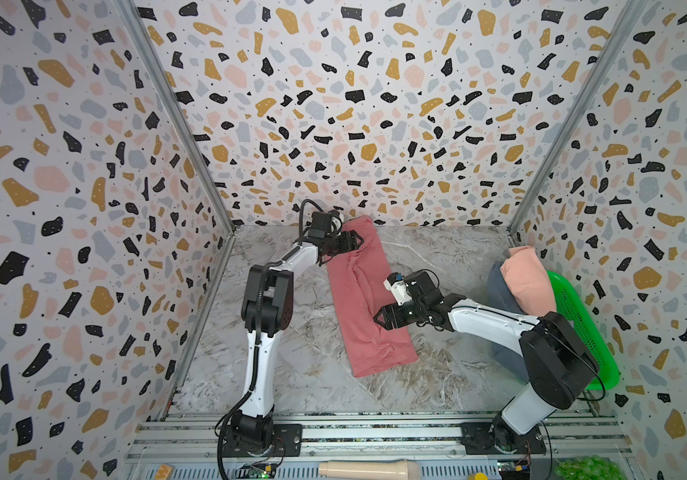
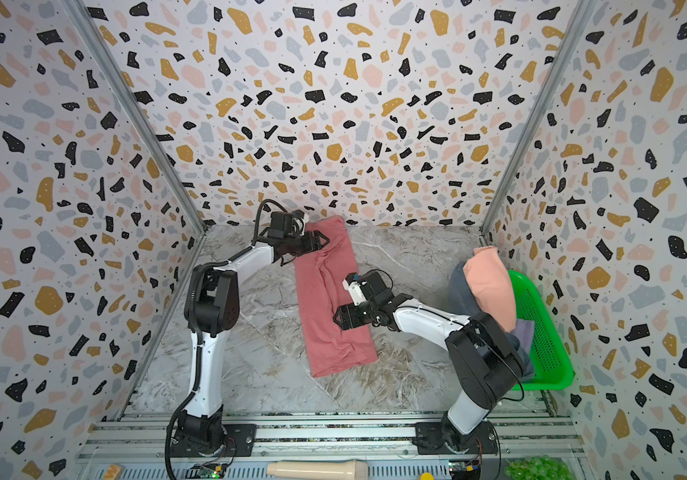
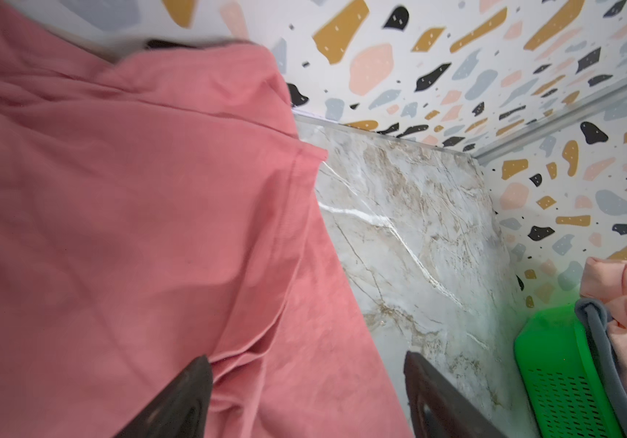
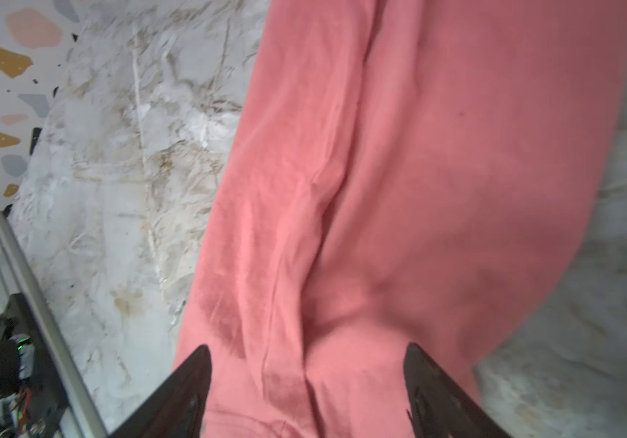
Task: Fold and stack the t-shirts
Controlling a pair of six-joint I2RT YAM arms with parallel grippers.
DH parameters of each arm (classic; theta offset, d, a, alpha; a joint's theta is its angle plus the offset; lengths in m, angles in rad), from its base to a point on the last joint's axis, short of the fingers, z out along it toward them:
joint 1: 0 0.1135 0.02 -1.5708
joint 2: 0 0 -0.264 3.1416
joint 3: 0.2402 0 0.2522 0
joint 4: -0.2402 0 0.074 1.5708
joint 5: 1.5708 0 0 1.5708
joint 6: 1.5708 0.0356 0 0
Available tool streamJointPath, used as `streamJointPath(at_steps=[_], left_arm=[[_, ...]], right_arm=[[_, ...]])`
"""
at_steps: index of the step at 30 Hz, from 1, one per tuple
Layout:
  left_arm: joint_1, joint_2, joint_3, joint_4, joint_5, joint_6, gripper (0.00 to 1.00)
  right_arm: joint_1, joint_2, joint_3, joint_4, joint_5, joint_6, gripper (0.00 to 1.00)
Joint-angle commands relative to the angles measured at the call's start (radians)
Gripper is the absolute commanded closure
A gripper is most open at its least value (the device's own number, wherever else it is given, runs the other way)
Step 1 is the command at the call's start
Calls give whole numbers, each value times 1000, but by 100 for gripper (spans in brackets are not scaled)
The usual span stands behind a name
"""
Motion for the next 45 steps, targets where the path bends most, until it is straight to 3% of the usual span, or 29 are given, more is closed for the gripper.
streamJointPath(at_steps=[1, 8, 14, 19, 23, 26, 31, 37, 45], left_arm=[[-1, -11, -50, -36, -31, 44, 20], [-8, 57, -31, -6, -14, 17, 20], [-43, 132, 26, 0, 13, -7, 20], [-91, 174, 75, -9, 36, -8, 20], [-100, 131, 61, -53, -2, 23, 21], [-97, 1, -50, -41, -30, 60, 21], [-95, -345, -394, -7, -91, 84, 19], [-121, -620, -774, -27, -104, -30, 21], [-248, -996, -1171, -126, -64, -159, 28]], right_arm=[[3, 46, 18, 5, 27, -50, 22], [55, 113, -7, 21, 25, -31, 29], [104, 76, -68, 7, 6, 5, 32], [116, 41, -139, 88, -80, 39, 31], [112, 6, -137, 63, -2, 19, 30], [99, -65, -138, 32, 29, 1, 27], [39, -236, -200, 0, -27, 44, 24], [-56, -336, -285, -54, -137, 83, 24], [-37, -401, -405, -134, -177, 138, 28]])
